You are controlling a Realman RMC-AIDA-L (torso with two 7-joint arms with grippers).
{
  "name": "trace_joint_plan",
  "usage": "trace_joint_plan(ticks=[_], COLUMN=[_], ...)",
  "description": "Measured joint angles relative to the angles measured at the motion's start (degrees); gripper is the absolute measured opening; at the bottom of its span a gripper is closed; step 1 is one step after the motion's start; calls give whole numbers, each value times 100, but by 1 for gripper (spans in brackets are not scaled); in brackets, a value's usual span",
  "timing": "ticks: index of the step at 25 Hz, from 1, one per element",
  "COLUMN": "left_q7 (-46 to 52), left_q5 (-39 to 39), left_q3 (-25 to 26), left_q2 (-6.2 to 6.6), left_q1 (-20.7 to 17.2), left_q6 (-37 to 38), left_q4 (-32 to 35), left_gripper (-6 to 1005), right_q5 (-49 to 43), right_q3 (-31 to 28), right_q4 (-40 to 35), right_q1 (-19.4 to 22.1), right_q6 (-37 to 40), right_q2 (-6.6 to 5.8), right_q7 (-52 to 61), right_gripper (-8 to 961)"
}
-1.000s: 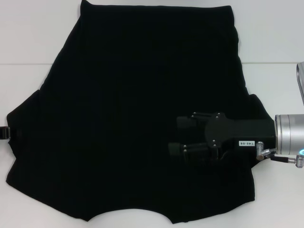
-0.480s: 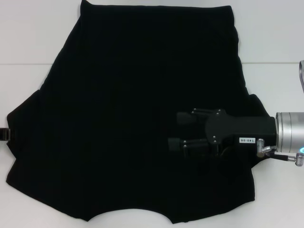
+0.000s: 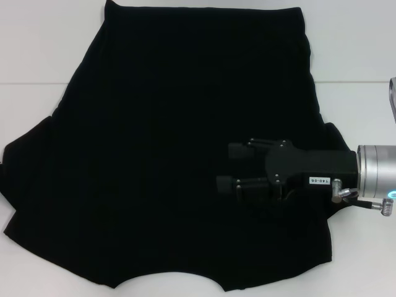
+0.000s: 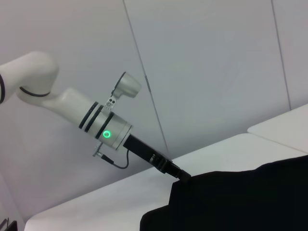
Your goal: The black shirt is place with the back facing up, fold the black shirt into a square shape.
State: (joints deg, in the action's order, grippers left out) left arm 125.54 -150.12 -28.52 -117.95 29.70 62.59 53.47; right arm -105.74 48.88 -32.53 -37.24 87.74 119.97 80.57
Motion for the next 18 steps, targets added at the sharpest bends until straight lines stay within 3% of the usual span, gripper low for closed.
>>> trace_joint_plan(ticks=[18], left_q7=[-20], left_q5=[-9], left_q3=[282], left_q2=[30], left_q1=[-239], left_q6=[26], left_q4=[189], left_gripper=[2], right_q5=[99], right_q3=[4], right_q4=[142], right_q1=[-44], right_q6=[-29], right_q2=[0], right_q7=[-16], right_gripper=[913])
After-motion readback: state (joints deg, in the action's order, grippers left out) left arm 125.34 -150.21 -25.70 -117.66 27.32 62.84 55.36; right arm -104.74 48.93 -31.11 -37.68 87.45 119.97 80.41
